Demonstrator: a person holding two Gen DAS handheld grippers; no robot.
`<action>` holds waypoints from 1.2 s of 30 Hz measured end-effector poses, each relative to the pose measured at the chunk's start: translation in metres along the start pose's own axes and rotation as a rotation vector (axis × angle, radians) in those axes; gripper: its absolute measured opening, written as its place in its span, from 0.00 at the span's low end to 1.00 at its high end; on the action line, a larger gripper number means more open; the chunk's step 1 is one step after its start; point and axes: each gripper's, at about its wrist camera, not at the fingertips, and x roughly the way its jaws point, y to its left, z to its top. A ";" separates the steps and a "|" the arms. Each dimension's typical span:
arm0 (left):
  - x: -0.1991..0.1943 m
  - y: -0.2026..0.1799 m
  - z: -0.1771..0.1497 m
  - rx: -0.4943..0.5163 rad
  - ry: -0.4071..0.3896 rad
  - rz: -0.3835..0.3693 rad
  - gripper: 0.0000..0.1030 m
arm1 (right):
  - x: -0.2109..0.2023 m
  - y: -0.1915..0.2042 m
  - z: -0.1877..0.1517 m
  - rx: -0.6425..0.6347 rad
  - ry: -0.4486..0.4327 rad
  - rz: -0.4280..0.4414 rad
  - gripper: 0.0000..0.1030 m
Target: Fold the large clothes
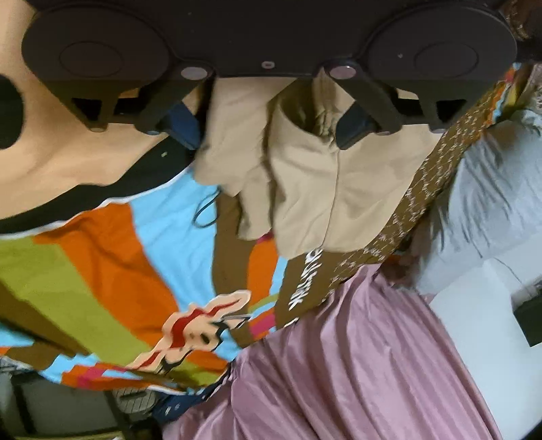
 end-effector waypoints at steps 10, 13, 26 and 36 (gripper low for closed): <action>0.008 0.020 0.017 -0.045 -0.031 0.045 0.99 | 0.014 -0.007 -0.007 0.041 0.025 0.061 0.99; 0.010 0.028 0.026 -0.056 -0.052 0.063 0.99 | 0.017 -0.008 -0.007 0.051 0.021 0.076 0.99; 0.066 0.044 0.069 -0.022 0.029 -0.139 0.99 | 0.035 -0.013 0.009 0.176 0.046 0.111 1.00; 0.091 0.048 0.059 -0.097 0.112 -0.202 1.00 | 0.040 -0.007 0.007 0.131 0.090 0.102 0.99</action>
